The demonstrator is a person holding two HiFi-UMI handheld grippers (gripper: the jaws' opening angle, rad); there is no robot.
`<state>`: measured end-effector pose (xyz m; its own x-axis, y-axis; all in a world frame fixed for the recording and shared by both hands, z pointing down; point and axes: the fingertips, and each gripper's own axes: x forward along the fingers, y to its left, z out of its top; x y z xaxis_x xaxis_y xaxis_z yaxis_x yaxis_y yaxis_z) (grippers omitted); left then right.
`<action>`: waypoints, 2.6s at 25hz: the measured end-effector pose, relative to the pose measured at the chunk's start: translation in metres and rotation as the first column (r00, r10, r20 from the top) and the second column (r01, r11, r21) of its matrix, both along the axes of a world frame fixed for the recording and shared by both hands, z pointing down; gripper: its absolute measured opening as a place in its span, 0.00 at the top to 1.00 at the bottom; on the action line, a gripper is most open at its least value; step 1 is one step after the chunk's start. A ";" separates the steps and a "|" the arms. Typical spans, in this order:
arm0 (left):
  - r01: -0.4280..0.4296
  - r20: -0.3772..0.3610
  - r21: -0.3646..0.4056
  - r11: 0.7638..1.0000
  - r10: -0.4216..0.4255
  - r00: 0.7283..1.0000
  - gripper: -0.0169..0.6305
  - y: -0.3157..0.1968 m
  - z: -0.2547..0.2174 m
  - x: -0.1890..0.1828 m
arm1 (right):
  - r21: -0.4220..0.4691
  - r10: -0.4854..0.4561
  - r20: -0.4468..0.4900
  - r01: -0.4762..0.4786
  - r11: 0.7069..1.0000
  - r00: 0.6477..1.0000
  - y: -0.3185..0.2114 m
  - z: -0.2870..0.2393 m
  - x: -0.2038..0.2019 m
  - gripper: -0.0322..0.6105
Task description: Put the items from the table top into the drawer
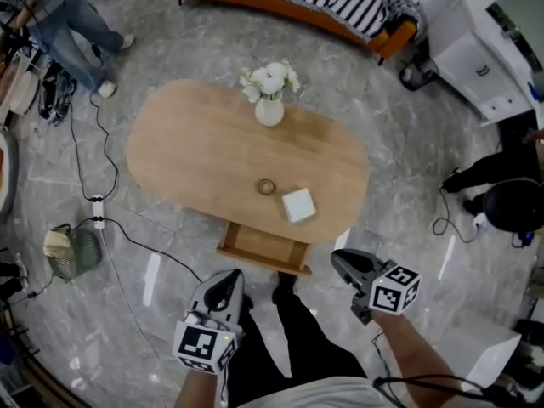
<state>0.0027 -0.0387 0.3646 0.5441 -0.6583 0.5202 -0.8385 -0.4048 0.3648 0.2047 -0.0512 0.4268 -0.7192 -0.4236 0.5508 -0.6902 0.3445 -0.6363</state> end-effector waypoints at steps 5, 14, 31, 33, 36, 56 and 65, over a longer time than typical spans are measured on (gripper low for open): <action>-0.003 0.011 -0.015 1.000 0.004 1.000 0.97 -0.005 0.031 -0.003 | -0.038 0.012 -0.001 -0.012 0.999 1.000 -0.006 0.040 -0.001 0.89; -0.011 0.030 -0.083 0.996 0.013 0.999 0.97 -0.010 0.084 -0.002 | -0.106 0.035 -0.011 -0.036 0.994 0.999 -0.020 0.110 -0.003 0.86; -0.004 0.036 -0.106 0.994 0.008 0.999 0.97 -0.018 0.158 0.005 | -0.245 0.117 -0.048 -0.125 0.961 0.992 -0.031 0.221 0.003 0.79; 0.010 0.033 -0.118 0.993 -0.006 0.999 0.97 -0.016 0.167 0.005 | -0.267 0.130 -0.062 -0.142 0.953 0.990 -0.031 0.236 0.007 0.78; 0.028 0.025 -0.134 0.991 -0.025 0.999 0.97 -0.011 0.177 0.005 | -0.306 0.151 -0.054 -0.161 0.938 0.987 -0.032 0.256 0.008 0.76; 0.045 0.002 -0.184 0.982 -0.045 0.999 0.98 0.004 0.228 0.014 | -0.480 0.375 0.028 -0.317 0.818 0.926 -0.052 0.316 -0.004 0.67; 0.050 -0.004 -0.212 0.976 -0.053 0.999 0.97 0.012 0.235 0.010 | -0.525 0.490 0.057 -0.392 0.756 0.870 -0.057 0.322 0.002 0.84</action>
<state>0.0127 -0.0266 0.5992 0.5182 -0.5607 0.6458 -0.8521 -0.2736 0.4461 0.2065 -0.1080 0.7492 -0.6251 -0.4338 0.6489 -0.5439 -0.3541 -0.7608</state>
